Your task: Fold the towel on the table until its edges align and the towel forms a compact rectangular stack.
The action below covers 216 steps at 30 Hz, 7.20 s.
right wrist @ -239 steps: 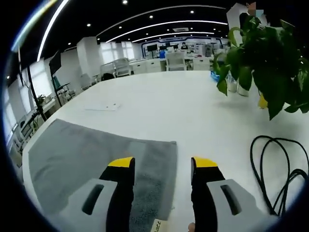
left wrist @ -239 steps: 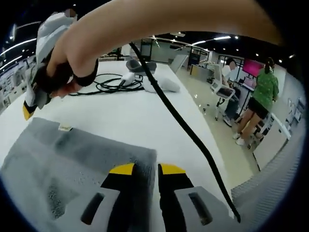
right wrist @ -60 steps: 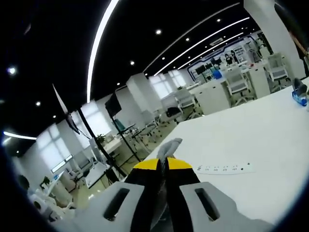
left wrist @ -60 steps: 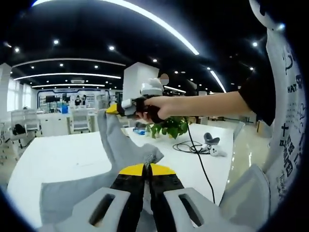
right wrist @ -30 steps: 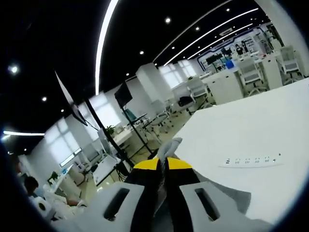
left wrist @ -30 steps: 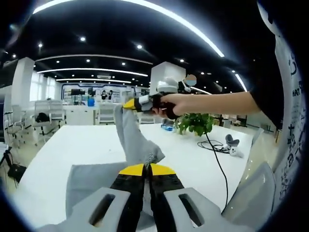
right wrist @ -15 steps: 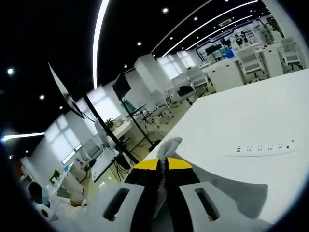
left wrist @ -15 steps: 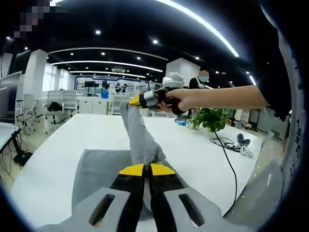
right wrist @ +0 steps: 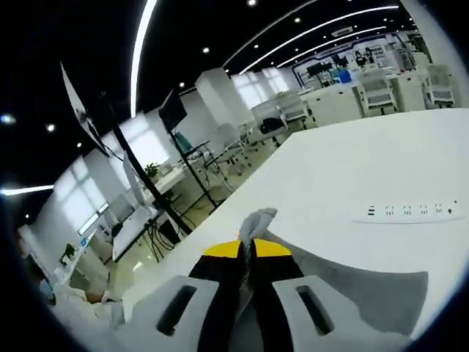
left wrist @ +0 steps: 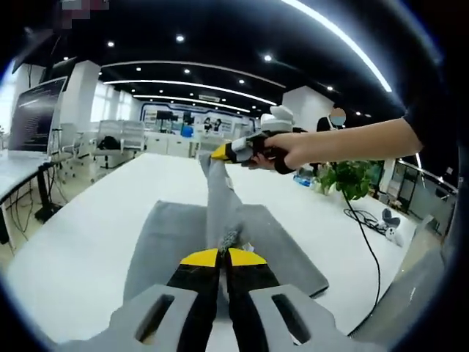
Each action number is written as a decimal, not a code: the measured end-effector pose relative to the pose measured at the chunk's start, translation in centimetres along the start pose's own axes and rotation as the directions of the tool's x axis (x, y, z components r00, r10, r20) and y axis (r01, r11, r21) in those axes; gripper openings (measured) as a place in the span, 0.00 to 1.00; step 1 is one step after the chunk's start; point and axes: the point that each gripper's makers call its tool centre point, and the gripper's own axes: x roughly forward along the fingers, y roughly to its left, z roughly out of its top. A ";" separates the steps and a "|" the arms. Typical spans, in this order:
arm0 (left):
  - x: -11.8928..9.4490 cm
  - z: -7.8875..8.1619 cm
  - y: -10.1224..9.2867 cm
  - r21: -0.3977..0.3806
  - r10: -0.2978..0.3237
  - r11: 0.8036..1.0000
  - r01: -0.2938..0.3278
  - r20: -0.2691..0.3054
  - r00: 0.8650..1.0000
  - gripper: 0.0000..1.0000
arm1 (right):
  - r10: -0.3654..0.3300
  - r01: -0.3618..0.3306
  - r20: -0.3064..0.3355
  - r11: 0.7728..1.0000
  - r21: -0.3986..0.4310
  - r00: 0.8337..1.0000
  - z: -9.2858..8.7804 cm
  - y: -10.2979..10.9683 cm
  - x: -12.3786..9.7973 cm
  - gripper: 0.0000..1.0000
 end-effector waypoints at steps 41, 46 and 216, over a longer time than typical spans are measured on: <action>0.7 -7.4 9.4 -0.211 0.294 0.929 -0.304 -0.076 0.953 0.21 | 0.032 -0.054 -0.137 0.986 -0.158 0.990 -8.0 2.5 9.8 0.17; 0.6 -7.7 10.3 -0.147 0.326 0.929 -0.339 -0.106 0.939 0.25 | 0.027 -0.051 -0.135 0.983 -0.178 0.990 -7.7 2.0 9.1 0.20; 3.7 -10.0 -8.6 0.322 0.015 0.934 0.156 -0.470 0.883 0.51 | -0.425 0.423 -0.123 0.905 -0.047 0.897 -9.4 -27.4 -29.1 0.26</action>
